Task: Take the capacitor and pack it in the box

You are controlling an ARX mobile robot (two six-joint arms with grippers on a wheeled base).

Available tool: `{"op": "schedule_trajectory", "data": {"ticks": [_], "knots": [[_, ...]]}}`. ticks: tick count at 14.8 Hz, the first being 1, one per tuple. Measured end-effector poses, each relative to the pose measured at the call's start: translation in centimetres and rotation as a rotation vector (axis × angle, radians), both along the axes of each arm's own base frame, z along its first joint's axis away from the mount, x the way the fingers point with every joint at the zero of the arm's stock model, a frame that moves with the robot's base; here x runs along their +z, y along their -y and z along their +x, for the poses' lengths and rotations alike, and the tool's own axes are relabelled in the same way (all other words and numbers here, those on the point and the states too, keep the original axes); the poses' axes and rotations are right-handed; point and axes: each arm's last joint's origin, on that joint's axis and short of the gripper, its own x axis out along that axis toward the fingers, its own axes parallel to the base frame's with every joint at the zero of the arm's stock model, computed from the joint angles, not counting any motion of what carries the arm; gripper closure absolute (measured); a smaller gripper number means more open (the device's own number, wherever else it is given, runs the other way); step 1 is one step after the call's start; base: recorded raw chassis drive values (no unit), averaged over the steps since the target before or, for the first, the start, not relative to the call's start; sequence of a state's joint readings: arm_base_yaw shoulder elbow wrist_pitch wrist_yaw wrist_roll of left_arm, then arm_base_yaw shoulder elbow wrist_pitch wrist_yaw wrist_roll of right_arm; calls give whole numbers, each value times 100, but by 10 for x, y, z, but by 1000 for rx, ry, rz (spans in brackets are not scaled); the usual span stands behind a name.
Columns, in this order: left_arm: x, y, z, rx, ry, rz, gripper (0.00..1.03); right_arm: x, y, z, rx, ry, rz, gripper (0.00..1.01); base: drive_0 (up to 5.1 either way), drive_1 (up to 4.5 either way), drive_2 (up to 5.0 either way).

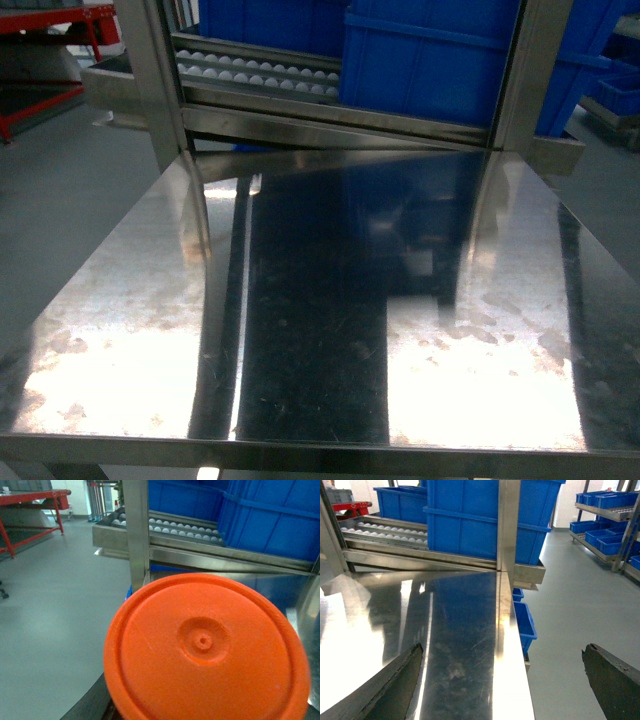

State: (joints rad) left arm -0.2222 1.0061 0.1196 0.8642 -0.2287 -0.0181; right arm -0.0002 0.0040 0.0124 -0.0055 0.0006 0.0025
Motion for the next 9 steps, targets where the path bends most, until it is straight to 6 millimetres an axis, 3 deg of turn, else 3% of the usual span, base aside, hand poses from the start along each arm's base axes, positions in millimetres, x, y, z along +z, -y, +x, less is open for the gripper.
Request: {"op": "schedule_trajectory", "data": {"ticks": [3,9], "knots": [[-16,-15,-20,-5,-26,2,58,0,0,0,0,0,0,3,0,0,0],[-5,-33,-40,6,22,-3,59,0,0,0,0,0,0,3,0,0,0]]}}
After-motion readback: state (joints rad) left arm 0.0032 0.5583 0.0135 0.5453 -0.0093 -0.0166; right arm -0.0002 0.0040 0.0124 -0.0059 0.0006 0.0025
